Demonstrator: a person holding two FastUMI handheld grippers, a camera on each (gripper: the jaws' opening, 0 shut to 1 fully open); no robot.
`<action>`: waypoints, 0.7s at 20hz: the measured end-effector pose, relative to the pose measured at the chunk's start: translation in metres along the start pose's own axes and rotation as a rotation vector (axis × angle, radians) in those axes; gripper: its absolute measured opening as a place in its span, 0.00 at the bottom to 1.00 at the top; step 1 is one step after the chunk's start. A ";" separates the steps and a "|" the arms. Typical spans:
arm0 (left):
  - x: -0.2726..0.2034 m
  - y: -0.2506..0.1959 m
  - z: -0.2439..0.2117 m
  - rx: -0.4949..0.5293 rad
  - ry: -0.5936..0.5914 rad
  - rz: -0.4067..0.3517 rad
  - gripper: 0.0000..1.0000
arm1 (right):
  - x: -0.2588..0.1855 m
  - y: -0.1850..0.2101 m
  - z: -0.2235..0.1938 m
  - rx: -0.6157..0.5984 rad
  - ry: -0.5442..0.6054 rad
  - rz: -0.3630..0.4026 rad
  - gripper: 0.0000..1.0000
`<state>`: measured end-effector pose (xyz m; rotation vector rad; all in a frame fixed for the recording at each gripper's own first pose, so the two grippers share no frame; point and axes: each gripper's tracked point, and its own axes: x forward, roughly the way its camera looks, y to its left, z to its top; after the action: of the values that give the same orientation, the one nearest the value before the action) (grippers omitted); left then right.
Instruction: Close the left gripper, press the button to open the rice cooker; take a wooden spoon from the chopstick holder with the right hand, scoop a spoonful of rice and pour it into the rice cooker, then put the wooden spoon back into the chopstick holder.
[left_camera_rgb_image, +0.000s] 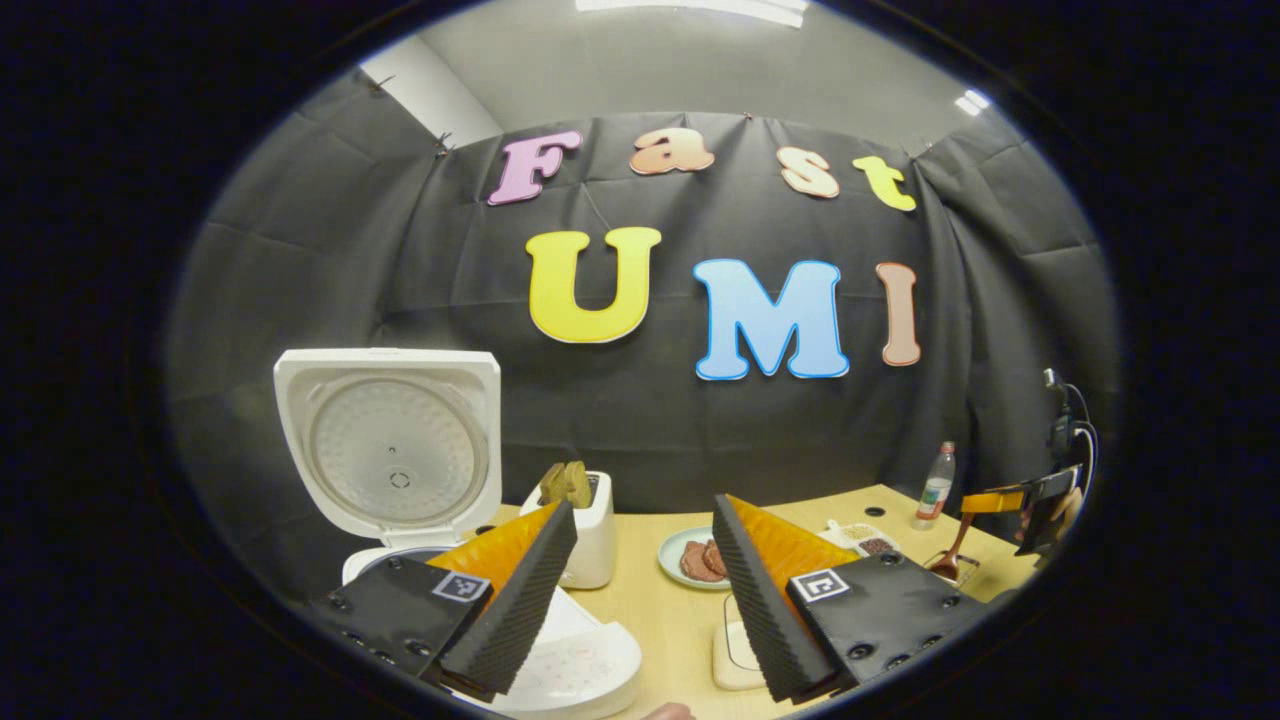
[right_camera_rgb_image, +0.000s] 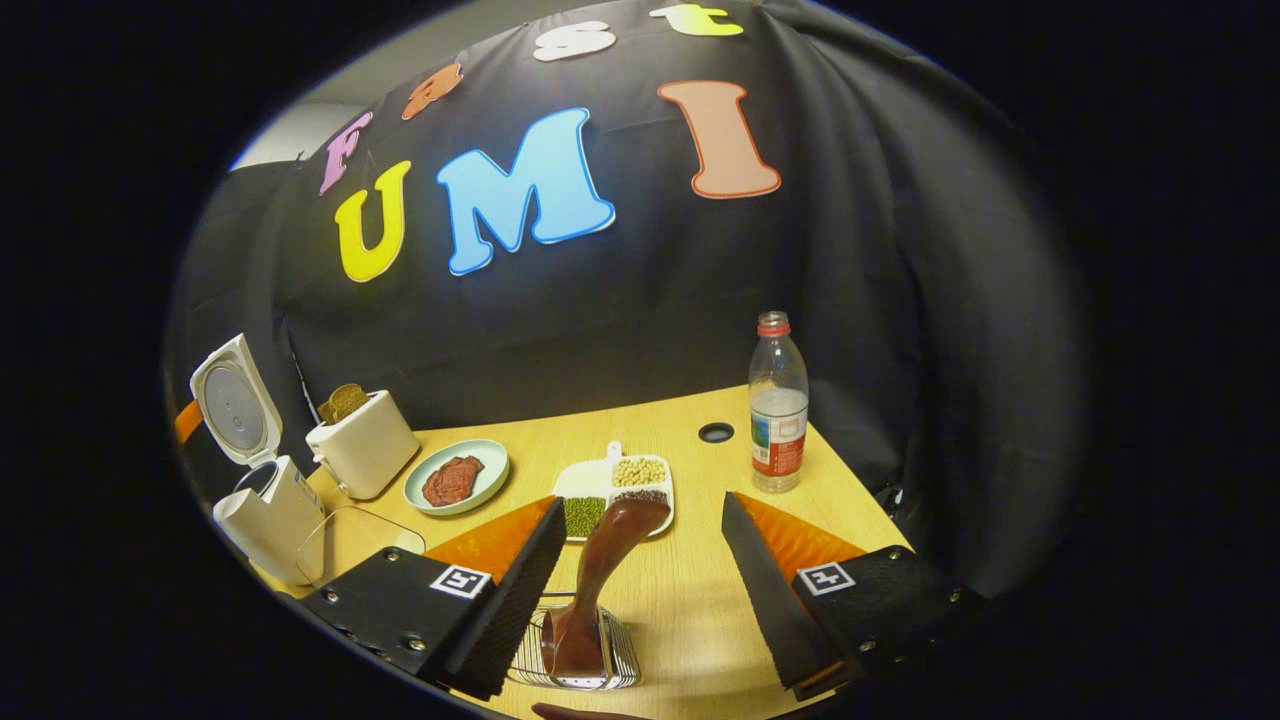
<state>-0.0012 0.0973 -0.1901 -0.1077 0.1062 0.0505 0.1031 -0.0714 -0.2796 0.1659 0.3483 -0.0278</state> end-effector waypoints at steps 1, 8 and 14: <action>-0.001 -0.001 -0.001 -0.002 0.001 -0.001 0.94 | 0.006 0.000 -0.003 0.006 0.008 0.004 0.96; 0.000 0.006 -0.006 -0.004 0.012 0.009 0.94 | 0.037 0.002 -0.008 0.042 0.018 0.026 0.90; 0.000 0.007 -0.007 -0.012 0.013 0.013 0.94 | 0.015 0.015 -0.011 0.038 0.005 0.114 0.48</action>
<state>-0.0026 0.1034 -0.1979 -0.1191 0.1196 0.0637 0.1145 -0.0548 -0.2928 0.2234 0.3428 0.0783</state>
